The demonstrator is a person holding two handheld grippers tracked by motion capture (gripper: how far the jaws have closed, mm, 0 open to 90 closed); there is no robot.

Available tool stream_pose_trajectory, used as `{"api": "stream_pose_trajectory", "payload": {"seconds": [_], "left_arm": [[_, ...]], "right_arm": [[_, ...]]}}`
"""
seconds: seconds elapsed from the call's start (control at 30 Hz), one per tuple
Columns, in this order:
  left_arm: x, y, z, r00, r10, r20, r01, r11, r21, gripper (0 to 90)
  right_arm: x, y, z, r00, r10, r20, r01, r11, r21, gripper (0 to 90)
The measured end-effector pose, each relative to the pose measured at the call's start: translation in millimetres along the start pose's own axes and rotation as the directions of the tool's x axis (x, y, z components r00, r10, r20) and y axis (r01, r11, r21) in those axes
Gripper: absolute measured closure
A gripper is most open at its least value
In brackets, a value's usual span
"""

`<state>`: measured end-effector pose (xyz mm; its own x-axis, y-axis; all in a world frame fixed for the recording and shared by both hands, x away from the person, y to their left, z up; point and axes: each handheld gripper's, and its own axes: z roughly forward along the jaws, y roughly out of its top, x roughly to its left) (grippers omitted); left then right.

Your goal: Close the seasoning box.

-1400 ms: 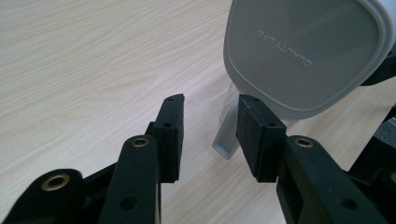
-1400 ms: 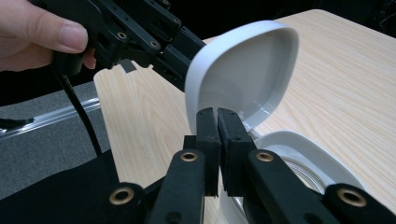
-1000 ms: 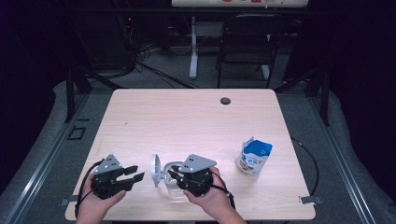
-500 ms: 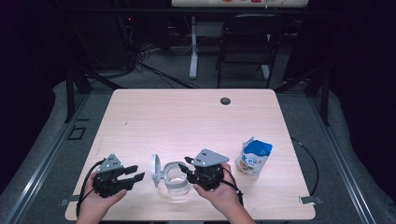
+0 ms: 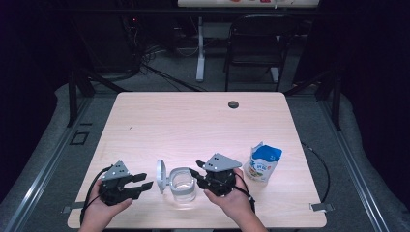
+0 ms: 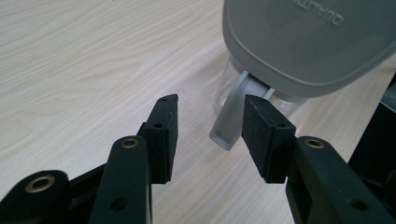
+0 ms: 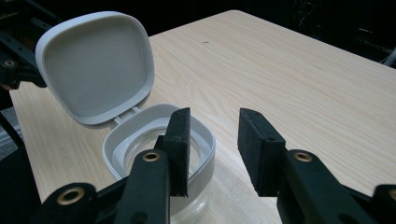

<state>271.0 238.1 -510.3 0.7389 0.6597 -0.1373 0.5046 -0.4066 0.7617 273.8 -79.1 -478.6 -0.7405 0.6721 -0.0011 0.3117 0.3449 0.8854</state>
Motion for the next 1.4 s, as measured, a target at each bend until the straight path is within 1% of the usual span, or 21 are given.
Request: {"api": "stream_pose_trajectory", "payload": {"seconds": [0.07, 0.17, 0.5, 0.57, 0.67, 0.73, 0.77, 0.83, 0.87, 0.9, 1.0, 1.03, 1.07, 1.13, 1.17, 1.2, 1.23, 1.27, 1.3, 1.33, 1.4], "left_arm": [[-1.8, -0.6, 3.4, 0.9997, 0.02, 0.012, -0.02, 0.9996, 0.018, 55.5], [-3.2, -1.3, 5.8, 0.9996, 0.021, 0.019, -0.022, 0.9995, 0.024, 54.9], [-9.8, -3.2, 17.5, 0.998, 0.048, 0.04, -0.051, 0.9966, 0.065, 54.2], [-11.0, -4.0, 19.8, 0.9984, 0.044, 0.035, -0.046, 0.9974, 0.055, 54.3], [-12.6, -4.3, 23.3, 0.9986, 0.051, 0.017, -0.052, 0.9974, 0.051, 56.0], [-13.8, -4.3, 25.2, 0.9986, 0.05, 0.017, -0.051, 0.9972, 0.054, 57.8], [-14.3, -4.3, 26.1, 0.9985, 0.055, -0.001, -0.055, 0.997, 0.054, 58.2], [-14.5, -4.3, 26.8, 0.9988, 0.049, 0.006, -0.05, 0.9974, 0.053, 60.6], [-13.8, -3.8, 27.2, 0.9986, 0.049, 0.018, -0.05, 0.9973, 0.053, 60.6], [-13.7, -3.5, 27.5, 0.9986, 0.049, 0.018, -0.05, 0.9973, 0.054, 62.6], [-12.9, -1.8, 29.9, 0.9988, 0.048, 0.011, -0.049, 0.9978, 0.045, 64.7], [-12.9, -1.1, 30.2, 0.9986, 0.053, -0.001, -0.053, 0.9973, 0.05, 64.8], [-12.0, -0.3, 30.4, 0.9985, 0.051, 0.017, -0.052, 0.9972, 0.054, 64.9], [-10.4, 1.4, 30.1, 0.9986, 0.05, 0.019, -0.051, 0.9971, 0.057, 64.9], [-10.4, 1.4, 30.1, 0.9986, 0.05, 0.019, -0.051, 0.9971, 0.057, 64.9], [-7.7, 3.1, 29.9, 0.9986, 0.037, 0.038, -0.04, 0.9969, 0.068, 64.6], [-5.7, 3.9, 30.2, 0.9977, 0.03, 0.06, -0.035, 0.9963, 0.079, 62.8], [-4.8, 4.9, 29.5, 0.997, 0.035, 0.07, -0.041, 0.9946, 0.095, 60.2], [-4.8, 4.9, 29.5, 0.997, 0.035, 0.07, -0.041, 0.9946, 0.095, 59.4], [-3.6, 6.0, 27.5, 0.9943, 0.051, 0.094, -0.06, 0.9937, 0.095, 59.4], [-2.2, 9.0, 22.8, 0.9912, 0.062, 0.117, -0.072, 0.9936, 0.087, 57.6]], "right_arm": [[-0.9, 0.0, -0.9, 1.0, 0.0, 0.002, 0.0, 1.0, 0.002, 65.2], [-2.2, -0.2, -2.0, 1.0, 0.003, 0.008, -0.003, 1.0, -0.002, 65.2], [-5.1, -0.7, -4.0, 0.9998, 0.012, 0.017, -0.012, 1.0, -0.003, 65.0], [-5.7, -0.6, -4.8, 0.9997, 0.013, 0.02, -0.013, 1.0, -0.007, 64.8], [-6.9, -0.1, -7.0, 0.9996, 0.015, 0.022, -0.015, 1.0, -0.008, 64.8], [-8.0, 0.1, -8.5, 0.9997, 0.018, 0.02, -0.017, 1.0, -0.016, 64.8], [-8.7, 0.3, -9.7, 0.9996, 0.02, 0.022, -0.02, 1.0, -0.018, 64.7], [-9.6, 0.4, -10.9, 0.9994, 0.021, 0.027, -0.021, 1.0, -0.02, 64.7], [-10.6, 0.8, -12.7, 0.9993, 0.022, 0.03, -0.021, 1.0, -0.02, 64.7], [-12.3, 1.5, -16.5, 0.999, 0.024, 0.037, -0.023, 0.999, -0.03, 64.2], [-15.7, 3.7, -24.4, 0.9989, 0.024, 0.041, -0.023, 0.999, -0.026, 62.5], [-16.9, 4.4, -27.2, 0.9987, 0.022, 0.046, -0.02, 0.999, -0.029, 61.9], [-18.1, 5.2, -30.7, 0.9984, 0.02, 0.053, -0.018, 0.999, -0.03, 61.5], [-21.4, 6.5, -37.8, 0.9977, 0.024, 0.064, -0.021, 0.999, -0.04, 60.1], [-21.4, 6.5, -37.8, 0.9977, 0.024, 0.064, -0.021, 0.999, -0.04, 60.1], [-25.9, 7.4, -46.2, 0.9966, 0.036, 0.073, -0.032, 0.998, -0.059, 59.2], [-27.8, 7.7, -49.6, 0.9961, 0.037, 0.08, -0.032, 0.998, -0.059, 58.7], [-30.0, 7.8, -53.3, 0.9956, 0.045, 0.083, -0.039, 0.997, -0.069, 58.3], [-30.0, 7.8, -53.3, 0.9956, 0.045, 0.083, -0.039, 0.997, -0.069, 58.3], [-32.5, 7.8, -57.4, 0.995, 0.048, 0.087, -0.042, 0.997, -0.072, 58.0], [-38.0, 7.7, -66.4, 0.9931, 0.053, 0.104, -0.044, 0.995, -0.086, 57.2]]}}
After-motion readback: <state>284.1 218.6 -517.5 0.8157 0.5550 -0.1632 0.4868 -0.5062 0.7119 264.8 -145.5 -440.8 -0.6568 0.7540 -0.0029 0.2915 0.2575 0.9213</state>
